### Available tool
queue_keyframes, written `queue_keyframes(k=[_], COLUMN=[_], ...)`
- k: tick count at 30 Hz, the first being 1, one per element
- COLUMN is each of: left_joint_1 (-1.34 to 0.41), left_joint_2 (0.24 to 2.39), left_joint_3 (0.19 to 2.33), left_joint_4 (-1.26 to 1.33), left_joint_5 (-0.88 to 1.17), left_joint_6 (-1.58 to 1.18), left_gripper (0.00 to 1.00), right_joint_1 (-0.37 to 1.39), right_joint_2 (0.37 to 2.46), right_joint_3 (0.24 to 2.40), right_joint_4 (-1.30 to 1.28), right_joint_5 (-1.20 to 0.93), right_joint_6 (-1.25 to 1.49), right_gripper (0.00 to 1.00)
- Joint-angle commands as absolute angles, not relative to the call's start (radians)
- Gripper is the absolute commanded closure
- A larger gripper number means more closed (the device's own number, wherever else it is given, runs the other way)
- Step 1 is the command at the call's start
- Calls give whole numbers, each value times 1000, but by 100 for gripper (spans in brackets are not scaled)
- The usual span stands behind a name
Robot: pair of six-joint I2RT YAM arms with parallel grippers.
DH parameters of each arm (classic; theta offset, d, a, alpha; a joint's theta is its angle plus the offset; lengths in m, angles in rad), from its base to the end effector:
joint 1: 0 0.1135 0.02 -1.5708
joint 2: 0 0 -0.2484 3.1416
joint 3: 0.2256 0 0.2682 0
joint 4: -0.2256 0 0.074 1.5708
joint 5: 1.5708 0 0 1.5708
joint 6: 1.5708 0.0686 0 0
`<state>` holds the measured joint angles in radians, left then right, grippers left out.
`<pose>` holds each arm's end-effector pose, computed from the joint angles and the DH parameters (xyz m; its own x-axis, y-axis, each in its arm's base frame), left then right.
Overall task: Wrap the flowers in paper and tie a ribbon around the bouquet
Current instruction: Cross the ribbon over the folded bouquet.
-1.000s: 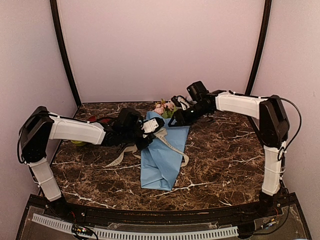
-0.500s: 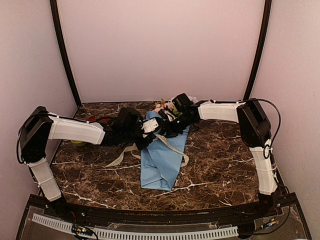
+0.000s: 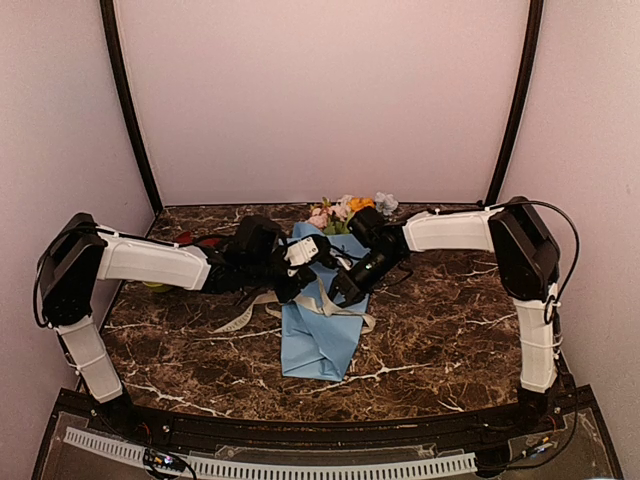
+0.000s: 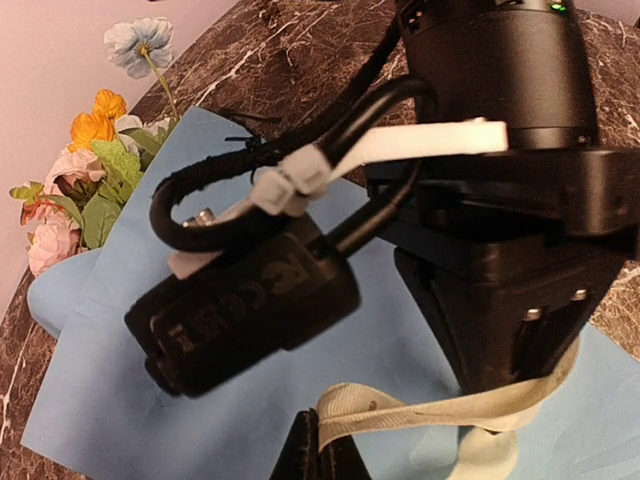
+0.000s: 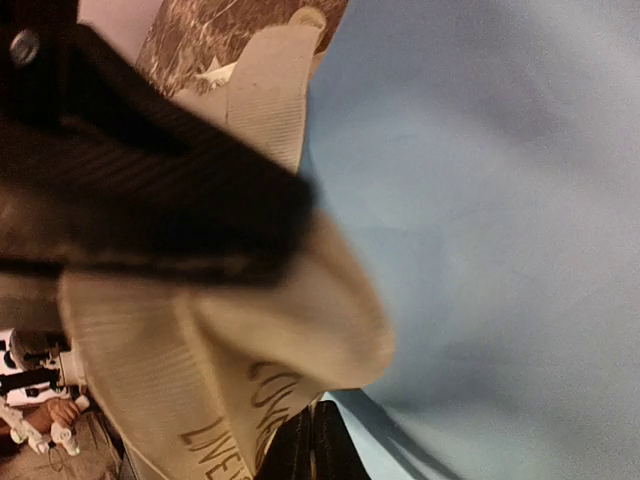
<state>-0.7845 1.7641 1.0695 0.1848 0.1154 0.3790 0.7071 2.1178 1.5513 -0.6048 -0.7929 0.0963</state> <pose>0.2995 -0.3101 0.1667 -0.0349 0.5541 -0.8317 0.8458 0.4596 0.2707 0.3100 0.3291 0.1235 -0.7612 -0.5617 -0.3240 -0.5961 0.4094 0.6906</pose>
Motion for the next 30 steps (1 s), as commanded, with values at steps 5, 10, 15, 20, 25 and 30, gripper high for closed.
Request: queue_keyframes(k=[5, 10, 15, 20, 25, 30], left_joint_1=[-775, -775, -775, -773, -774, -770], left_joint_2=[1823, 1888, 1918, 1947, 1951, 1953], left_joint_3=[1109, 1148, 1156, 1168, 1167, 1173], left_joint_4=[189, 148, 139, 123, 136, 147], left_joint_5=[77, 53, 46, 49, 56, 58], left_joint_6=[338, 327, 319, 310, 297, 289], left_gripper=[100, 100, 100, 100, 100, 100], right_joint_1=[692, 658, 615, 553, 550, 570], right_joint_2=[2088, 2077, 2041, 1975, 1894, 1798], right_joint_3=[1527, 1511, 1487, 1447, 1394, 1252], right_joint_4=[-756, -731, -651, -567, -478, -418], right_joint_5=[-824, -767, -682, -515, -484, -441], right_joint_6=[-8, 45, 157, 288, 315, 353], right_gripper=[86, 73, 69, 62, 58, 70])
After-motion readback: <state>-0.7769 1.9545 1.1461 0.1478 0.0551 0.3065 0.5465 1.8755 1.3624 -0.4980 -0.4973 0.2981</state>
